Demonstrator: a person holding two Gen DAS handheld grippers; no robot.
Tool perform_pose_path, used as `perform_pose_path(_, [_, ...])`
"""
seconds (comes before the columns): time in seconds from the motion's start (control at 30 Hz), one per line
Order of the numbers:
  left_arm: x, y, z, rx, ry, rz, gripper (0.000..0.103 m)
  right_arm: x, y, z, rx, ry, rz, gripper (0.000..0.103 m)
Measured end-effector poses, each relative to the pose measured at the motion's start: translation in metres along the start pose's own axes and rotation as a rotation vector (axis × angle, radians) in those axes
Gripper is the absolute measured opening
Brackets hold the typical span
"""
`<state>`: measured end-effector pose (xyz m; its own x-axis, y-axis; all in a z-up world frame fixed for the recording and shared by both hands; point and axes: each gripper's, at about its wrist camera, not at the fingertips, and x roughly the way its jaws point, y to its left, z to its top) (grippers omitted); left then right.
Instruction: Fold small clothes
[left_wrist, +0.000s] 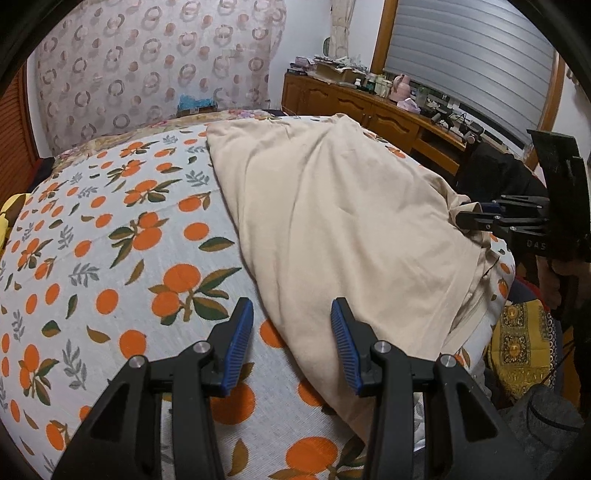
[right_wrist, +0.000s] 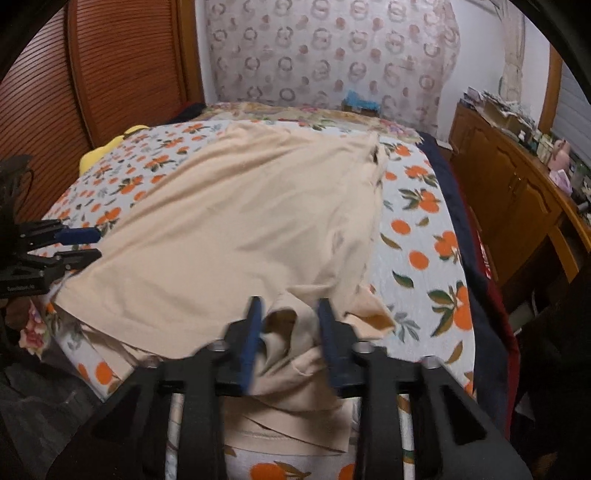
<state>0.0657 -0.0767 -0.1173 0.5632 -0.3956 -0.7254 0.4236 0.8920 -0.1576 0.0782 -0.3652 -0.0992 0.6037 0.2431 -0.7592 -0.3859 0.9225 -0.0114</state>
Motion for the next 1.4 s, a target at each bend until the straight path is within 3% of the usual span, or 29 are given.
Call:
perform_pose_path(0.03, [0.000,-0.001,0.000,0.001,0.001,0.001,0.043,-0.002,-0.001,-0.002,0.006,-0.006,0.008,0.009])
perform_pose_path(0.13, [-0.002,-0.001,-0.001,0.000,-0.003,-0.003,0.043,-0.014,-0.003,-0.007,0.028,-0.049,0.050,0.003])
perform_pose_path(0.4, [-0.013,-0.006,-0.005,-0.003,-0.004,-0.017,0.043,-0.058,-0.019,-0.020,0.069,-0.088,-0.010,0.002])
perform_pose_path(0.7, [-0.020,-0.006,-0.012,-0.012,0.000,-0.028,0.043,-0.046,-0.021,-0.041,0.094,-0.020,-0.012,0.003])
perform_pose_path(0.9, [-0.020,-0.005,-0.016,-0.017,0.007,-0.026,0.043,-0.046,-0.027,-0.038,0.119,-0.046,-0.060,0.018])
perform_pose_path(0.97, [-0.020,-0.006,-0.017,-0.015,0.006,-0.027,0.043,-0.046,-0.028,-0.037,0.126,-0.052,-0.065,0.026])
perform_pose_path(1.03, [-0.021,-0.006,-0.017,-0.015,0.006,-0.028,0.043,-0.045,-0.028,-0.035,0.133,-0.058,-0.068,0.040])
perform_pose_path(1.13, [-0.022,-0.007,-0.016,-0.013,0.005,-0.041,0.043,-0.040,-0.027,-0.034,0.138,-0.060,-0.045,0.047])
perform_pose_path(1.4, [-0.021,-0.012,-0.022,-0.009,0.036,-0.075,0.043,-0.017,-0.025,-0.040,0.131,0.004,-0.053,0.052])
